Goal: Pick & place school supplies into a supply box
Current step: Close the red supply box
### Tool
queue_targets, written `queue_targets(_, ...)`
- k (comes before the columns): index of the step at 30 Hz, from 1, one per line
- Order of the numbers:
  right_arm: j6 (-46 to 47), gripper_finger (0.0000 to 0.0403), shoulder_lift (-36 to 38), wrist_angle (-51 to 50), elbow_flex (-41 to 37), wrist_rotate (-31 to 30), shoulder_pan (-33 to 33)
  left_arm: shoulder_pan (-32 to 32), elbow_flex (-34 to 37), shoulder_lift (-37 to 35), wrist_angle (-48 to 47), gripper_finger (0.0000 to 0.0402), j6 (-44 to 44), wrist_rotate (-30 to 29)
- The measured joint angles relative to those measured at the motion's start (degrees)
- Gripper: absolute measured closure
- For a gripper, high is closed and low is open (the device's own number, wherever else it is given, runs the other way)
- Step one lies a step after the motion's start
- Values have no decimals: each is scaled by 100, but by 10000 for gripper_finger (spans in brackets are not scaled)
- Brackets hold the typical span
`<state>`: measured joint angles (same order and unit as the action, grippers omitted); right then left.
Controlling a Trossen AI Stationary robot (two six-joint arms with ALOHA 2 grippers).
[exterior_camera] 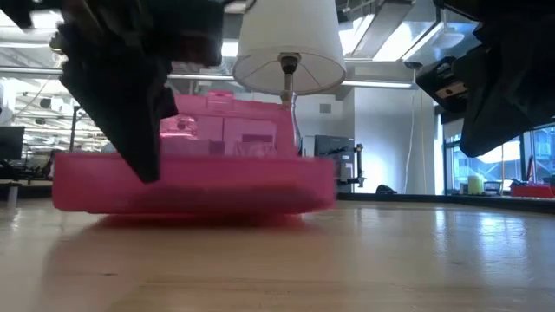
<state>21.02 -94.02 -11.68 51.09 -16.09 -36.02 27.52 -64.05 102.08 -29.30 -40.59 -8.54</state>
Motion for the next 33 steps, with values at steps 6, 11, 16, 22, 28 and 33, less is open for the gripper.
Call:
queue_targets(6,1482,389,0,-35,0,-699,83,331,0,0,254,399,0,-25)
queue_targets(11,1511,389,0,-124,-2,-1314,148,515,0,133,282,399,-85,-77)
queue_targets(16,1449,389,0,-263,-2,-1493,417,589,-28,385,377,399,-213,-18)
queue_targets(22,1131,389,8,-361,-2,-1733,957,676,-28,442,456,399,-215,-13)
queue_targets(28,479,388,228,-261,-2,-1265,1572,809,-18,455,457,399,-169,57)
queue_targets(33,-152,388,420,203,-2,-558,2031,889,-15,459,453,399,-167,69)
